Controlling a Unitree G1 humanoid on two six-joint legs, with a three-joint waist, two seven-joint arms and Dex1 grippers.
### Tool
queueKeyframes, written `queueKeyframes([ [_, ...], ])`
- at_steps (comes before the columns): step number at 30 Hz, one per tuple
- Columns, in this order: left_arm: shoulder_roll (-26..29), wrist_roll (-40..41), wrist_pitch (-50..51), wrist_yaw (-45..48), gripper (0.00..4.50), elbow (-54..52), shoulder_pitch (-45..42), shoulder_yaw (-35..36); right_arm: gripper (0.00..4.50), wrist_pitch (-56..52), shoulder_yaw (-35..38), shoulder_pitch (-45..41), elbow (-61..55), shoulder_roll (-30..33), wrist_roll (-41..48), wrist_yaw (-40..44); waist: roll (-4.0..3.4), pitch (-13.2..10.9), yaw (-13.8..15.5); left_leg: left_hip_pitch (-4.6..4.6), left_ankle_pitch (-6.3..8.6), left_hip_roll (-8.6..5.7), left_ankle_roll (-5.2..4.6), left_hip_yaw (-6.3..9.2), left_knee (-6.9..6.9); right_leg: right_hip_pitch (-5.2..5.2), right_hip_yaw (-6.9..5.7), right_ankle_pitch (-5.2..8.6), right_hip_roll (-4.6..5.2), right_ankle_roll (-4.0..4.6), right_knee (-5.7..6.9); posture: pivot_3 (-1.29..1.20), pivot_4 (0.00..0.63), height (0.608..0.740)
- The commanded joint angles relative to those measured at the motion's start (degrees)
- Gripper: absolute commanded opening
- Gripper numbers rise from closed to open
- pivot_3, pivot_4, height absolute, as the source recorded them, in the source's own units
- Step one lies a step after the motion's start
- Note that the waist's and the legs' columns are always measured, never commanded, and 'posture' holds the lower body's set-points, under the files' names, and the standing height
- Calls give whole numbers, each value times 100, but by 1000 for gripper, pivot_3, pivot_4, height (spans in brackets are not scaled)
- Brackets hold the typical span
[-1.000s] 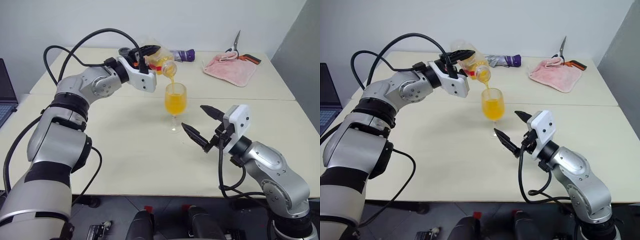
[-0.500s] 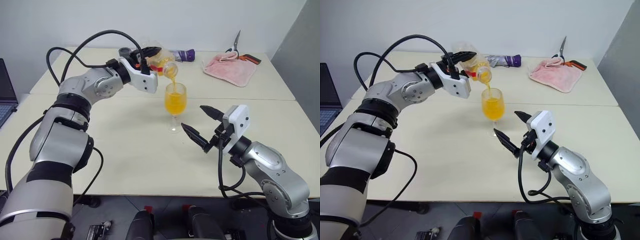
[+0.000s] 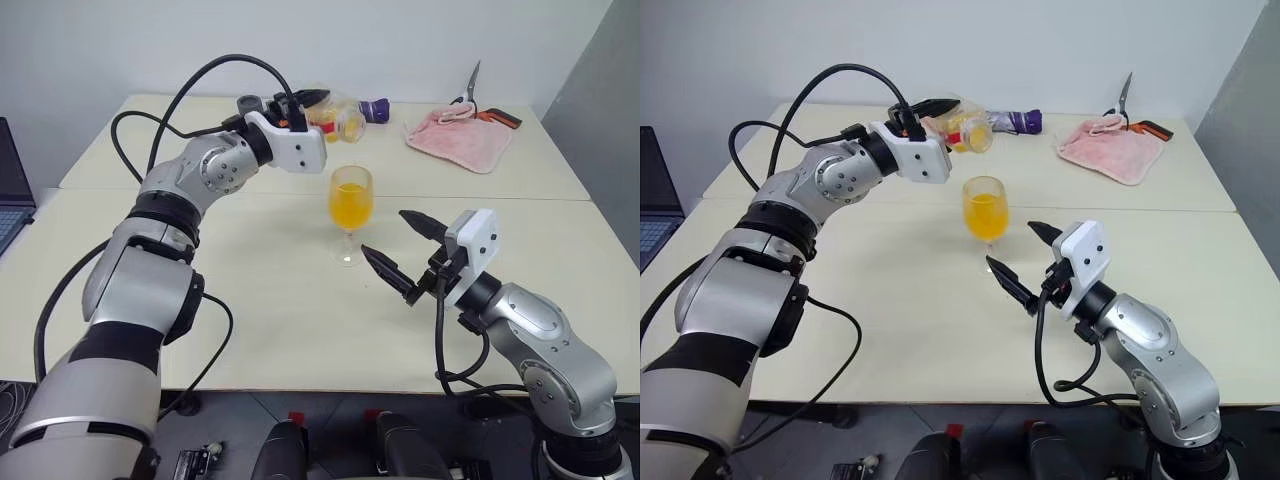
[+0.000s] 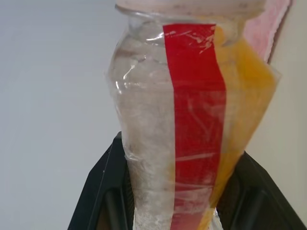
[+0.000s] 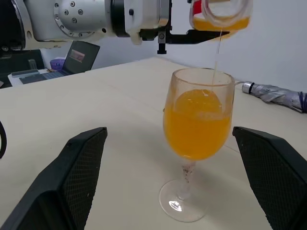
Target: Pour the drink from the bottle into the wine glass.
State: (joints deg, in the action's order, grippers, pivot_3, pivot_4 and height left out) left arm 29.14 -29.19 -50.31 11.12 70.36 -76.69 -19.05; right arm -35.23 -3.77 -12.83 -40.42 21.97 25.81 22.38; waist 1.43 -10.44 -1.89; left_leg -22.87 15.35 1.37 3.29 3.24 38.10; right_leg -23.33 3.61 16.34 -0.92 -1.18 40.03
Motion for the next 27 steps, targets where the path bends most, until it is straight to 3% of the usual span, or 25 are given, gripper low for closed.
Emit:
queueKeyframes([
  [1,-48,484,82,403,1713,-105,5,324,4500,172,-30,-112,-193,-32,-44,-14,0,0,-3,0,0,0,0,0,0,0,0,0,0,0,0,0,150,740],
  [7,-506,2223,1094,1916,1712,-312,239,1499,4500,359,-165,-167,-116,0,-163,114,0,0,-1,-3,0,-1,0,2,6,0,-1,0,0,0,1,0,150,740],
  [12,-384,3161,2294,2627,1708,-852,725,2236,4500,53,-219,-235,-150,248,239,566,0,0,-80,2,0,3,0,3,5,0,-1,0,-2,1,6,0,150,740],
  [19,139,3592,3756,2413,1707,-2366,2254,2772,4500,-79,-563,-807,318,348,134,897,0,0,-186,11,-1,12,1,8,10,0,0,0,-3,1,27,0,150,740],
  [27,212,3832,4818,1751,1707,-3594,3572,3224,4500,37,-1001,-1196,832,259,-264,980,1,1,-49,-4,0,18,0,19,45,0,-4,0,10,1,39,0,150,740],
])
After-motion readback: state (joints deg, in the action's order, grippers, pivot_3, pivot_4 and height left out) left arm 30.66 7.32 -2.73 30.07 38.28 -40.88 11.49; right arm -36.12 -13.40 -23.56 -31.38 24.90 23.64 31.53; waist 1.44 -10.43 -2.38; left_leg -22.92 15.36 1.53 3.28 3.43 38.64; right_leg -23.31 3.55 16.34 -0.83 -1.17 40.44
